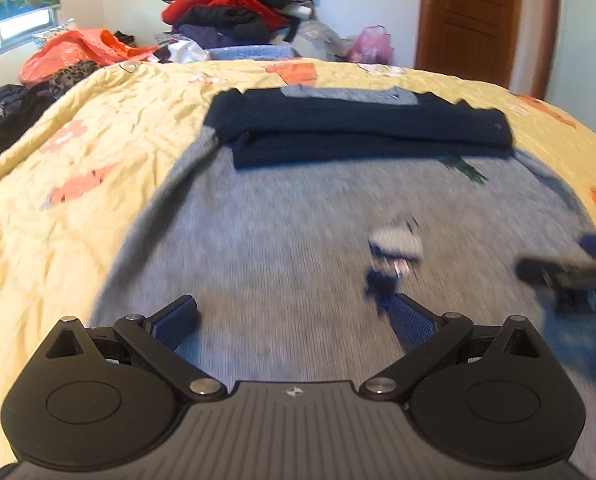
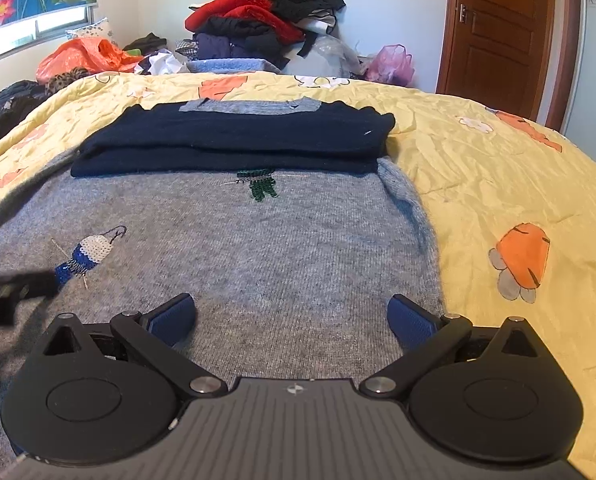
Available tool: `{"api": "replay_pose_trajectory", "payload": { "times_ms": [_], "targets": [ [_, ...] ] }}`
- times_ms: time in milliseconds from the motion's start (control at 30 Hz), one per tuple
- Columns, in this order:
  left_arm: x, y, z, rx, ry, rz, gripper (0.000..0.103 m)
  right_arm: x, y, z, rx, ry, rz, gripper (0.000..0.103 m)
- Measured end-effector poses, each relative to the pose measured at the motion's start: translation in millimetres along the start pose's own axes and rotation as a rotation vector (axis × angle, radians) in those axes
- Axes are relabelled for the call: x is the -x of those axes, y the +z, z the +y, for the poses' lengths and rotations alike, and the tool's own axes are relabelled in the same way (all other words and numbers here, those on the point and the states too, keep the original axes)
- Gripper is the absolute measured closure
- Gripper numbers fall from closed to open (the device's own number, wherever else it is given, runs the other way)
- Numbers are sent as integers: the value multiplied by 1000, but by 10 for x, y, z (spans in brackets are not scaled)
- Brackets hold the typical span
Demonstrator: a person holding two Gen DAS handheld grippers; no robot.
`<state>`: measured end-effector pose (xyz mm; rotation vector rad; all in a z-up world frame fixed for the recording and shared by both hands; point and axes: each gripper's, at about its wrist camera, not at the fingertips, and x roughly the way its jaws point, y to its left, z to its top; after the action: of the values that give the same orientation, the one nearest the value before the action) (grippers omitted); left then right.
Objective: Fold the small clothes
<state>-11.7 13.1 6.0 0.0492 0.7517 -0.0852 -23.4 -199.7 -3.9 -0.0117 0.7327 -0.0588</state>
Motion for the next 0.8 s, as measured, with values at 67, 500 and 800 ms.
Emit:
{"api": "replay_pose_trajectory", "payload": {
  "times_ms": [67,500,800],
  "targets": [
    [66,-88,42,4,-14,-17,0,0,-1,0,1,0,0,0],
    [34,-72,46,3,-18,-21,0,322,-251,-31,-11,1,4,0],
    [45,-76,54,5,-17,-21,0,367,-261,24,-10,-35,17,0]
  ]
}}
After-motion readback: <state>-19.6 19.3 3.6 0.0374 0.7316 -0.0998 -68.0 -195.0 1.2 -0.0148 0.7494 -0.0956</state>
